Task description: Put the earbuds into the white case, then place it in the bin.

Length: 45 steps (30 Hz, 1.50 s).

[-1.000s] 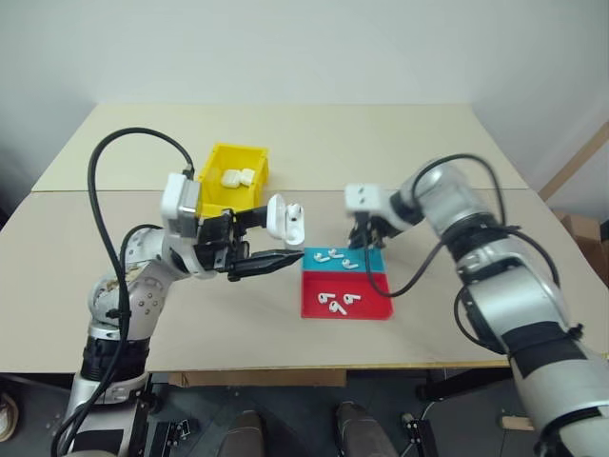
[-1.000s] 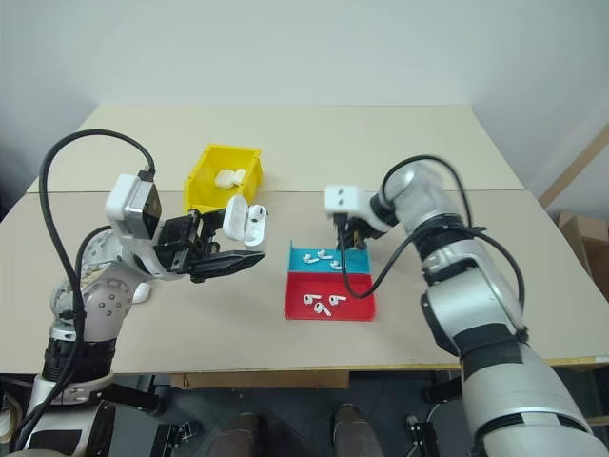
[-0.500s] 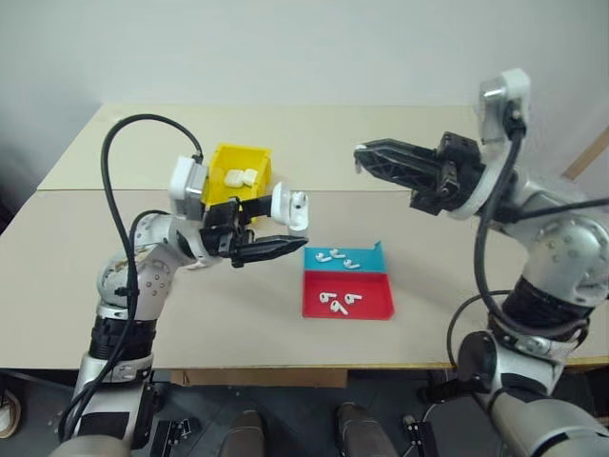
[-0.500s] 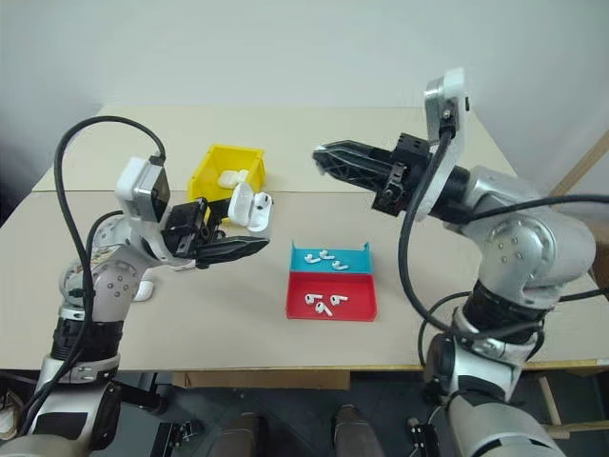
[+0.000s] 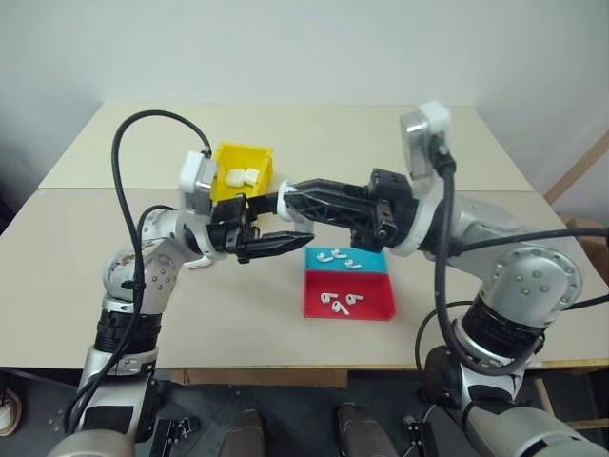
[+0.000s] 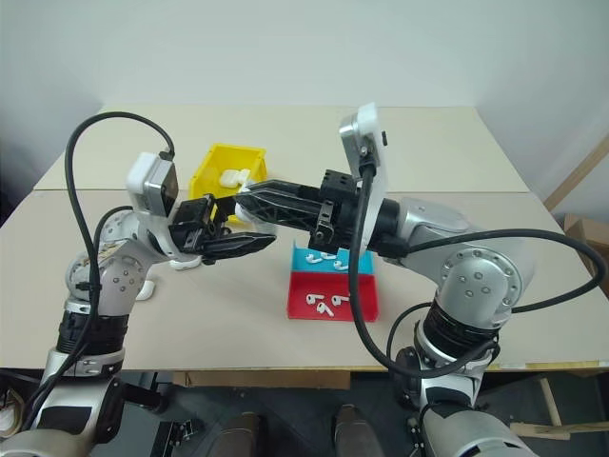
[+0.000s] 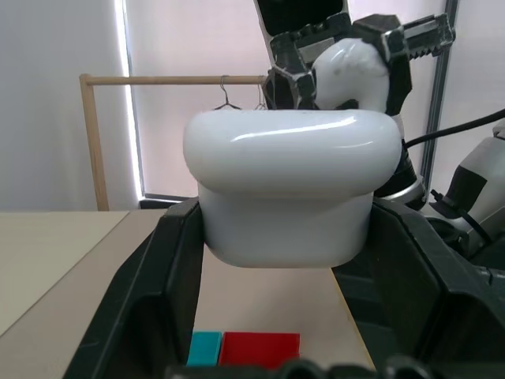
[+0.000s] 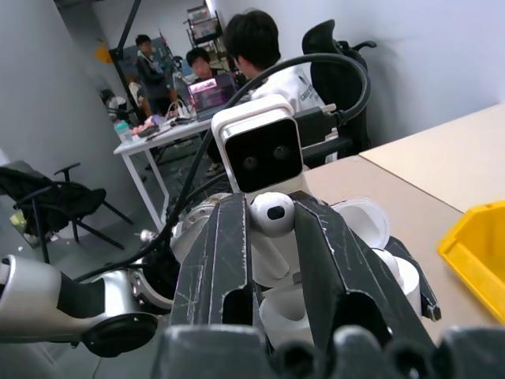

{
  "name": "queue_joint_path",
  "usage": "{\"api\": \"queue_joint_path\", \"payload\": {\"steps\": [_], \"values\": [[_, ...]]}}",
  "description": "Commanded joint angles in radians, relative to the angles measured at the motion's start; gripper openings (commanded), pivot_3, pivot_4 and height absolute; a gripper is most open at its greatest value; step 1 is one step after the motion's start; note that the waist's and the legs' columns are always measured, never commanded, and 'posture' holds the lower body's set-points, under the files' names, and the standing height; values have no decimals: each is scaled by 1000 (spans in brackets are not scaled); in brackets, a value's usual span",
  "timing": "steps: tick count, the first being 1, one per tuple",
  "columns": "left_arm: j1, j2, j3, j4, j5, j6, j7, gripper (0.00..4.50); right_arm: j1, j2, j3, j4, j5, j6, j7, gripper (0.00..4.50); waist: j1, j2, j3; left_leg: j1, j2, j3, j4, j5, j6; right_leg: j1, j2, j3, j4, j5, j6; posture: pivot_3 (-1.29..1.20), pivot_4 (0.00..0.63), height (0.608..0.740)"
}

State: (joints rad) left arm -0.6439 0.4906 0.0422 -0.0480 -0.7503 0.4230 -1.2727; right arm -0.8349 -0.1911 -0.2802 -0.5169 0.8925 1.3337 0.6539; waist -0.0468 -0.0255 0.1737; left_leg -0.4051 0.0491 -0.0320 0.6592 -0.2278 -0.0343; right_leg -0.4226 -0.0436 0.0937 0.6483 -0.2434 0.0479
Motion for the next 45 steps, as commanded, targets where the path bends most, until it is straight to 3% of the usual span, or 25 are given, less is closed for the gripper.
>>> {"api": "queue_joint_path", "payload": {"steps": [1,11,36,43,45], "values": [[-20,3,20,-16,-13,-8,-9,2781,29,-46,-4,-11,59,-43,-10,621,1,0,0,0,0,0,0,0,0,0,0,0,0,0,0,0,150,740],[-21,1,25,-4,-4,-19,-18,2781,54,-161,7,-1,199,-81,-50,621,0,0,0,0,0,0,0,0,0,0,0,0,-1,0,0,0,150,740],[-22,-7,27,1,6,-28,-19,2781,91,-245,150,19,192,-230,-87,621,1,0,0,-1,0,0,0,0,0,0,0,0,-1,0,0,0,150,740],[-27,-10,29,5,10,-32,-19,2781,93,-295,166,25,200,-240,-84,2876,2,0,0,-1,0,0,0,0,0,0,0,0,-1,0,0,0,150,740],[-28,-10,29,7,13,-35,-18,2781,92,-322,155,25,216,-235,-75,2876,2,0,0,-1,0,0,0,0,0,0,0,0,-1,0,0,0,150,740]]}}
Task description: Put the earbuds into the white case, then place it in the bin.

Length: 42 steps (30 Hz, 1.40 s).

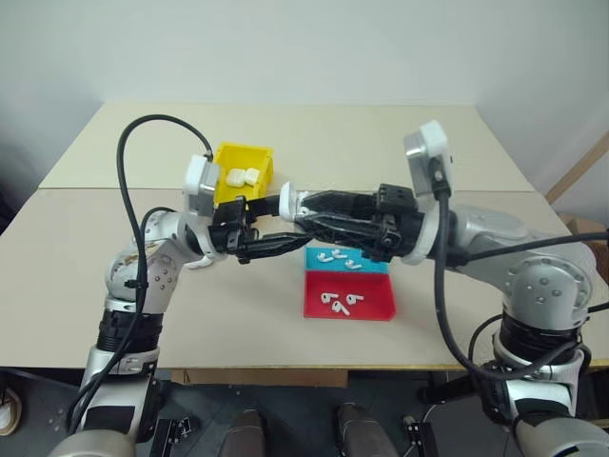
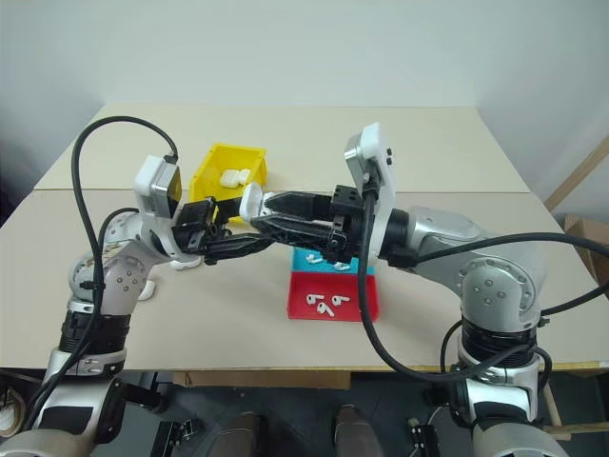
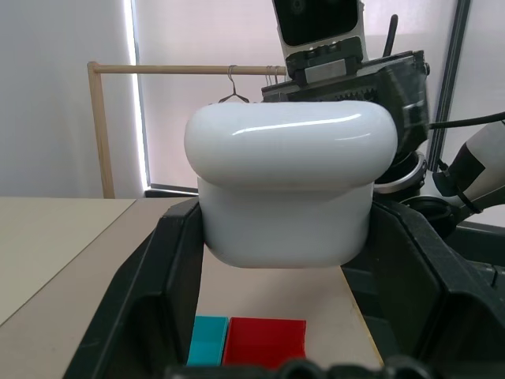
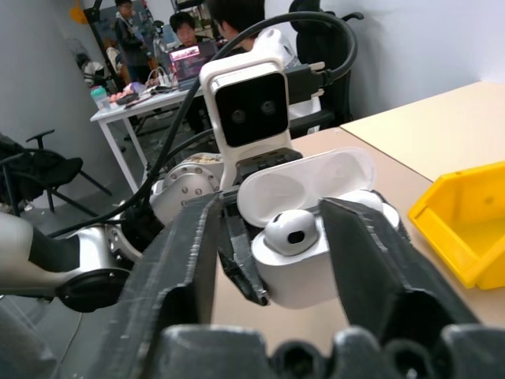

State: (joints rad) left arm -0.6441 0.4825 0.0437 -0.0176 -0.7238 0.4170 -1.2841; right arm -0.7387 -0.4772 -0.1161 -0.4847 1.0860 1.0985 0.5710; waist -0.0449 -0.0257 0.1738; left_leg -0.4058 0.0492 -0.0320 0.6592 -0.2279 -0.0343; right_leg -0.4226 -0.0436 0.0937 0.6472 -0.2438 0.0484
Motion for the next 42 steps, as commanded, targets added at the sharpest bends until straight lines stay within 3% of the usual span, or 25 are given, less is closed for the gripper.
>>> {"api": "queue_joint_path", "payload": {"steps": [1,8,11,14,18,23,28,33,42], "values": [[-28,-1,28,-22,-14,-29,-6,2781,-5,-52,-17,-5,35,8,15,2876,0,0,0,0,0,0,0,0,0,0,0,0,0,0,0,0,150,740],[-40,-5,29,2,-5,-40,-9,2781,2,-193,-43,-18,102,10,122,2876,1,0,0,0,0,0,0,0,0,0,0,0,-1,0,0,0,150,740],[-48,-10,21,16,3,-53,-15,2781,-46,-261,-23,27,14,-49,187,2346,2,0,0,0,0,0,0,0,0,0,0,0,-1,0,0,0,150,740],[-55,-13,12,28,8,-53,-26,2781,-131,-298,13,121,-99,-137,265,1281,-2,0,0,0,0,1,0,0,0,0,0,1,-1,0,1,0,150,740],[-59,-21,-6,44,22,-56,-47,2781,-319,-310,163,298,-295,-290,450,37,-6,1,1,1,0,2,0,0,0,-1,0,1,-1,-1,1,0,150,740],[-77,-20,-29,62,42,-54,-60,2781,-570,-191,378,525,-547,-481,614,37,-10,1,1,0,0,2,0,0,0,-1,0,1,-1,0,1,0,150,740],[-82,-21,-31,74,51,-53,-74,2781,-663,-90,492,658,-725,-687,733,37,-6,1,1,-1,0,2,0,0,0,-2,0,1,0,0,1,0,150,740],[-80,-24,-27,77,55,-57,-77,2781,-691,-54,529,745,-803,-829,892,37,5,2,1,-1,0,1,1,0,0,-1,0,0,0,0,0,0,150,740],[-63,-27,-8,66,54,-66,-59,2781,-640,-163,461,676,-766,-862,1043,37,3,2,2,0,0,1,1,0,0,-1,0,0,0,0,0,0,150,740]]}}
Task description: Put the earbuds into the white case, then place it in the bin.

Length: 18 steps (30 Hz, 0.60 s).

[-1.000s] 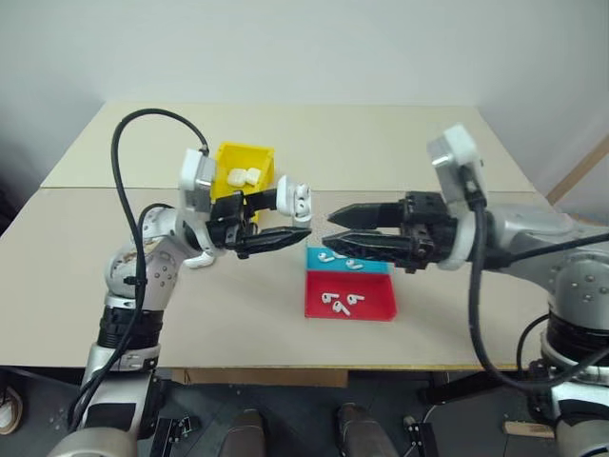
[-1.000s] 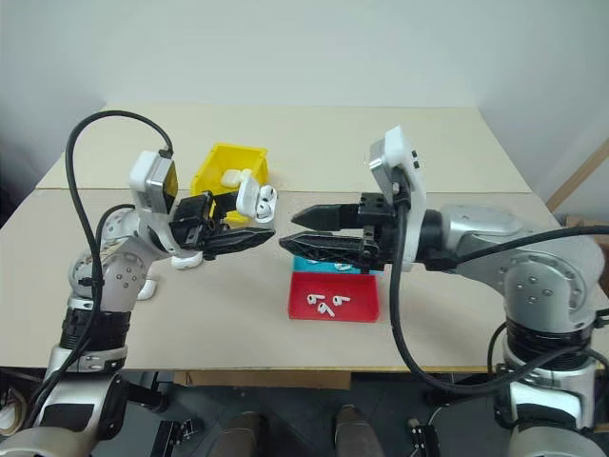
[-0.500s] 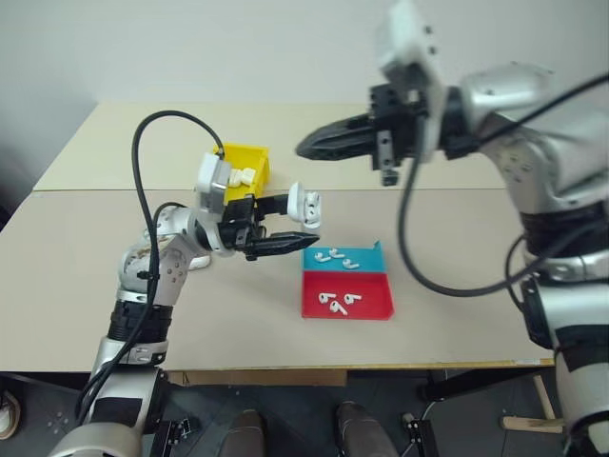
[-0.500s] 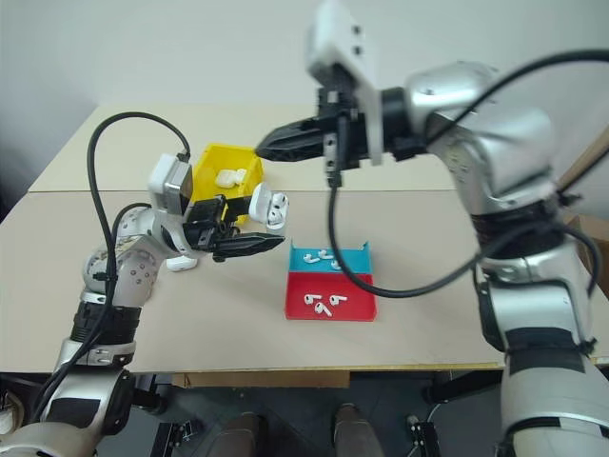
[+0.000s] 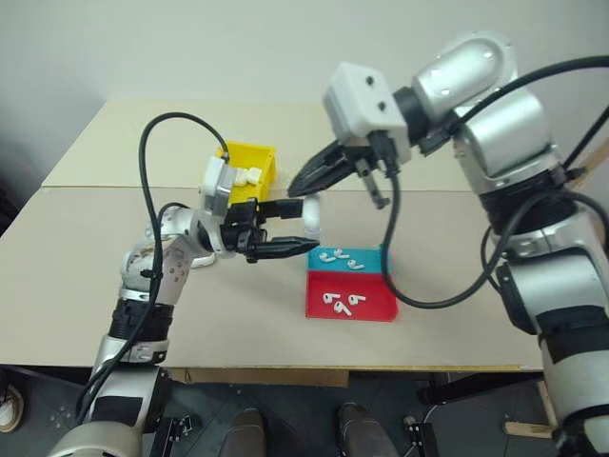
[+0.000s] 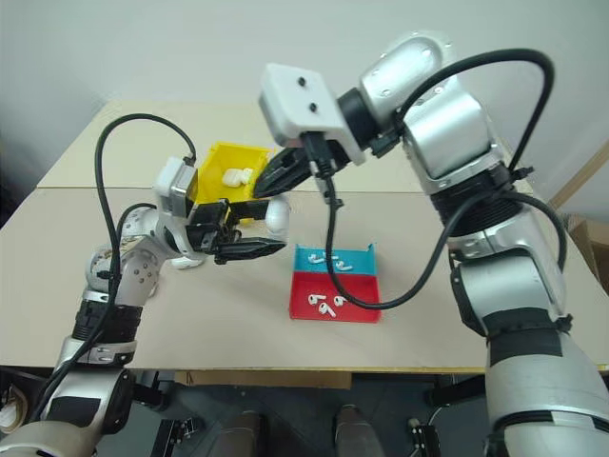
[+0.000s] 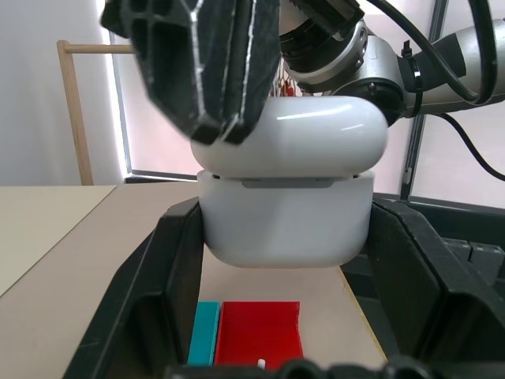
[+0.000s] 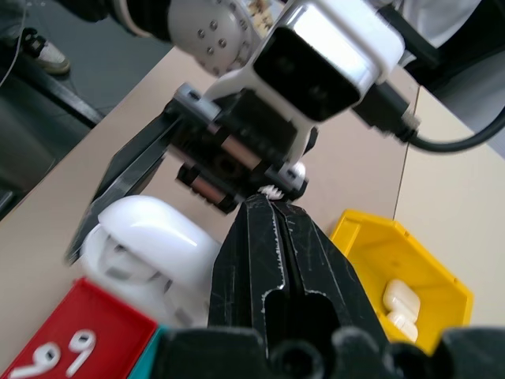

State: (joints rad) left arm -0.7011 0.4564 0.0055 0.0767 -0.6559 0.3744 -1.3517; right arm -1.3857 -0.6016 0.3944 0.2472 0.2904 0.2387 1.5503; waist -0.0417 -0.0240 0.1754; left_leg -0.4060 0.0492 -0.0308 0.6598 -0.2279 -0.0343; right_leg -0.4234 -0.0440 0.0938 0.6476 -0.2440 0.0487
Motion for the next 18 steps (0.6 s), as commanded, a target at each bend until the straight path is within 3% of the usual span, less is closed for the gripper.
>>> {"api": "queue_joint_path", "payload": {"steps": [1,5,11,18], "values": [[-5,-3,32,-30,-15,-23,12,2781,15,-49,-54,-65,30,5,64,37,-1,0,0,0,0,0,0,0,0,0,0,0,0,0,0,0,150,740],[-1,-9,38,-38,-15,-28,28,2781,63,-64,-119,-100,37,60,-30,37,-3,0,0,0,0,0,0,0,0,0,0,0,0,0,0,0,150,740],[19,-11,88,-51,-6,-40,117,2781,229,-90,-349,-303,150,318,-292,37,0,0,0,0,0,-1,0,0,0,0,0,0,0,0,0,0,150,740],[18,-48,178,-35,131,-77,521,2781,596,-62,-527,-663,265,639,-647,37,6,0,0,0,-1,-1,1,0,0,1,-1,0,1,0,0,0,150,740]]}}
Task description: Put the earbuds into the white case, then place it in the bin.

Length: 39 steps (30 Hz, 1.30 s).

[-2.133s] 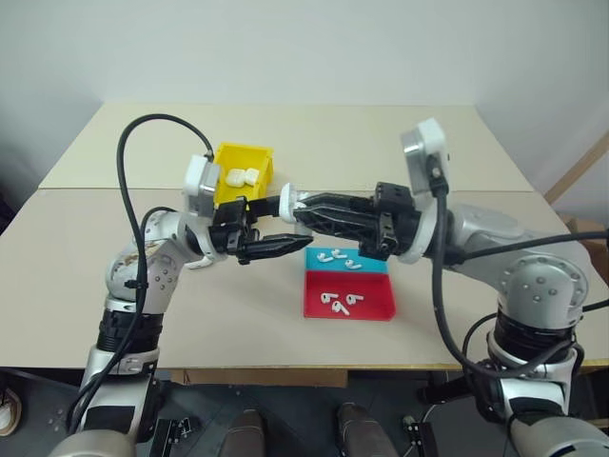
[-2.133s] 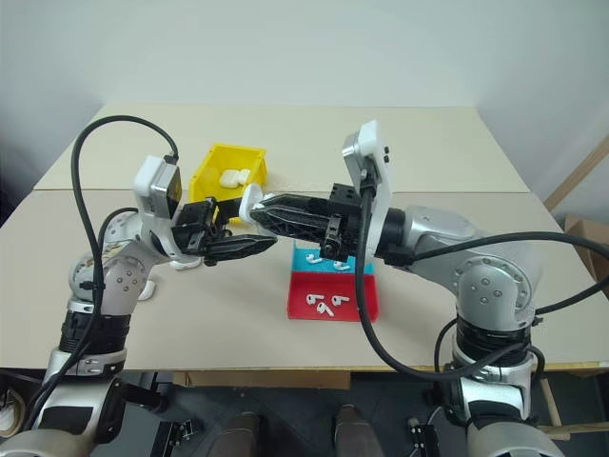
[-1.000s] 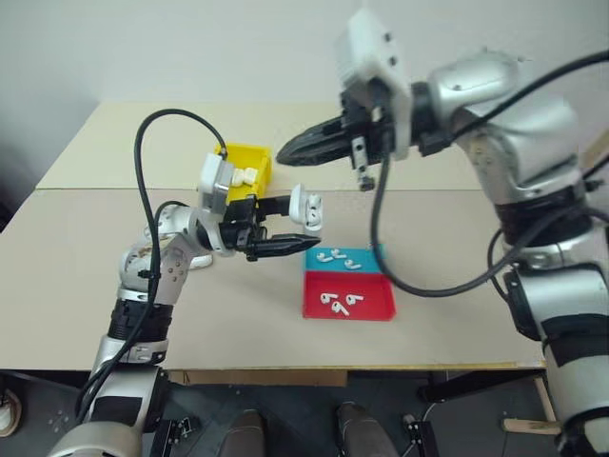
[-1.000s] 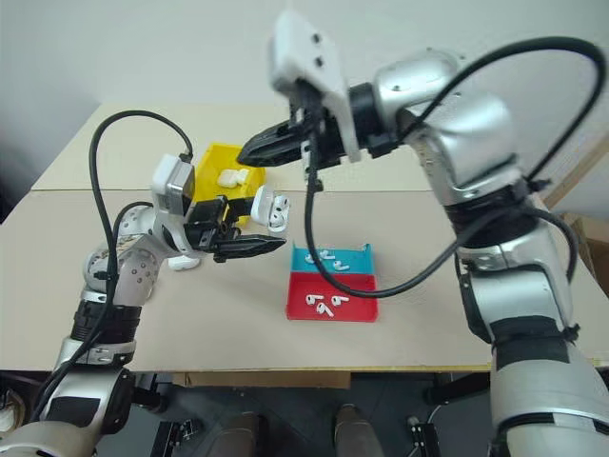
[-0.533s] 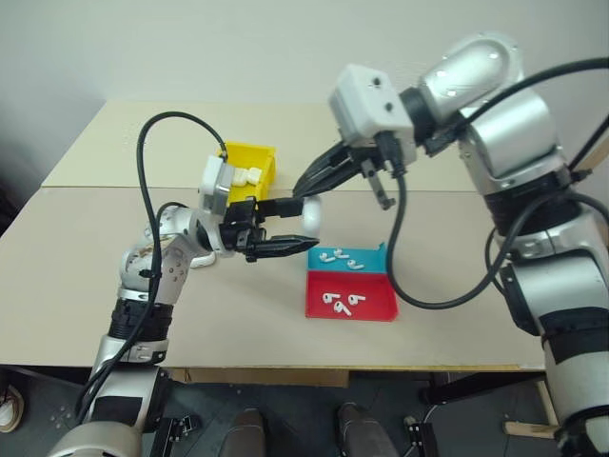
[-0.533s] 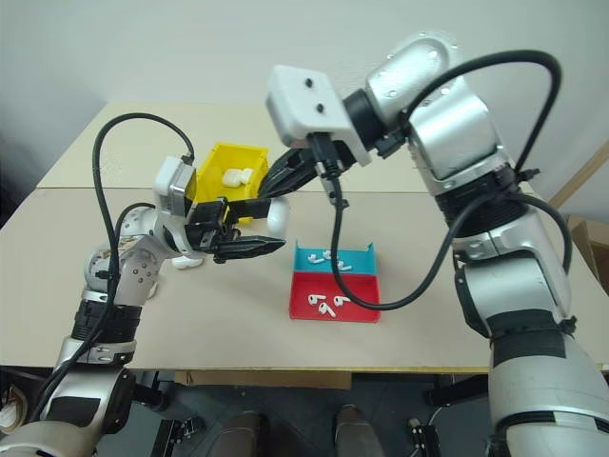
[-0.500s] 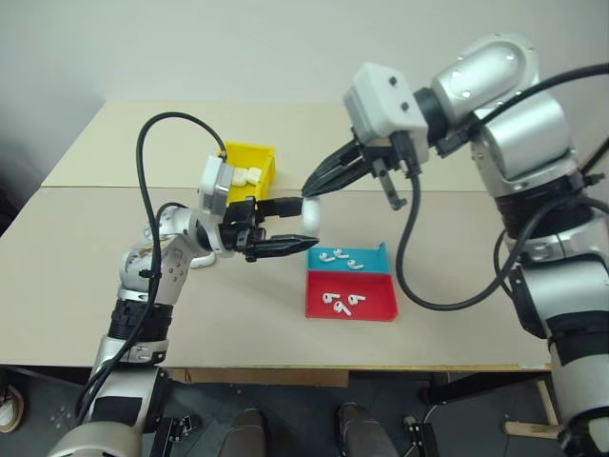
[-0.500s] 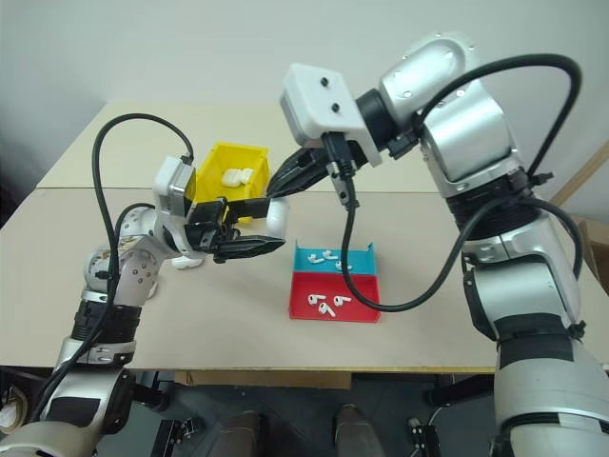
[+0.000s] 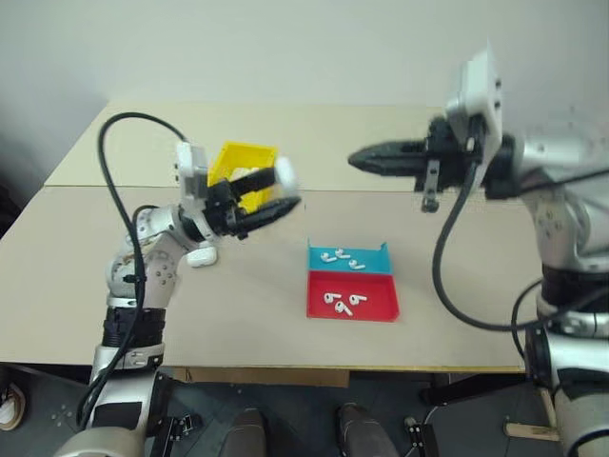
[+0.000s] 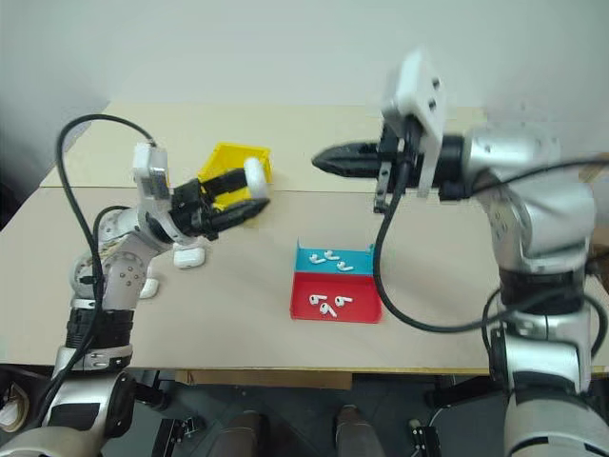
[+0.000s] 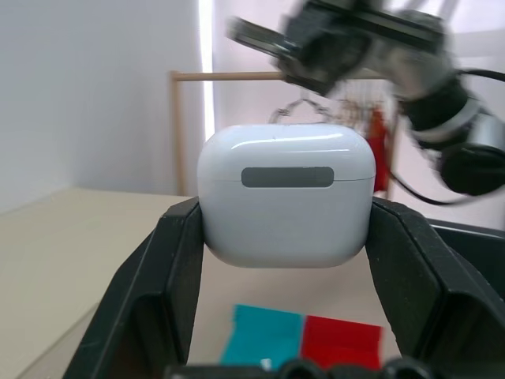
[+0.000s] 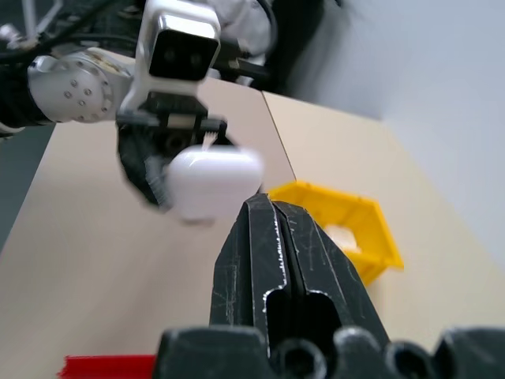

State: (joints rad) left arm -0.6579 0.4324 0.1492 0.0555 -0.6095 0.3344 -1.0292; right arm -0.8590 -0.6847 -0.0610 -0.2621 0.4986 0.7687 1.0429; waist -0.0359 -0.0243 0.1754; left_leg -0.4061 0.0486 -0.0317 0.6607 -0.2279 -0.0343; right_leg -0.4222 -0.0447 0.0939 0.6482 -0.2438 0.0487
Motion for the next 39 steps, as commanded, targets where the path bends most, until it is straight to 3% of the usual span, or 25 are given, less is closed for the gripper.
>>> {"api": "queue_joint_path", "payload": {"steps": [1,5,13,17,20,21,25,30,36,39], "values": [[-44,-40,39,12,130,-37,295,2781,101,42,-77,-197,64,145,-196,37,0,0,0,0,0,0,0,0,0,0,0,0,0,0,0,0,150,740],[-145,-80,23,146,288,8,587,2781,164,124,-98,-312,115,230,-354,37,-3,0,0,0,0,0,0,0,0,0,1,1,0,1,0,0,150,740],[-457,-155,-52,716,511,-104,875,2781,201,154,-86,-394,187,277,-467,37,16,0,0,-2,-2,-1,0,0,0,0,-1,0,-3,1,1,0,150,740],[-560,-181,-60,947,559,-163,955,2781,197,147,-86,-403,208,285,-494,37,17,-1,0,-2,-2,-1,-1,0,0,-1,0,0,-3,1,1,0,150,740],[-586,-186,-69,1022,582,-199,980,2781,202,142,-90,-410,230,285,-512,37,15,-1,0,-2,-2,-1,-1,0,0,-1,0,0,-3,1,1,0,150,740],[-589,-185,-74,1030,589,-200,977,3131,204,142,-93,-411,235,285,-518,7,14,-1,0,-2,-2,-1,-1,0,0,-1,0,0,-3,1,1,0,150,740],[-572,-170,-71,1001,593,-210,969,4409,214,142,-116,-416,271,283,-544,0,16,-1,0,-2,-2,-1,-1,0,0,-1,0,0,-2,1,1,0,150,740],[-527,-132,-47,861,553,-143,892,4484,229,125,-133,-407,306,275,-557,0,17,-1,0,-2,-2,-1,-1,0,0,-1,0,0,-2,1,1,0,150,740],[-219,36,-82,268,374,-3,421,4484,338,111,-133,-405,264,170,-540,0,-6,0,0,-1,-1,0,-2,0,0,-1,0,0,-1,1,1,0,150,740],[-80,134,-50,71,253,56,232,4484,419,70,-115,-404,230,115,-494,0,-8,0,0,-1,-1,0,-2,0,-1,-1,0,0,-1,1,1,0,150,740]]}}
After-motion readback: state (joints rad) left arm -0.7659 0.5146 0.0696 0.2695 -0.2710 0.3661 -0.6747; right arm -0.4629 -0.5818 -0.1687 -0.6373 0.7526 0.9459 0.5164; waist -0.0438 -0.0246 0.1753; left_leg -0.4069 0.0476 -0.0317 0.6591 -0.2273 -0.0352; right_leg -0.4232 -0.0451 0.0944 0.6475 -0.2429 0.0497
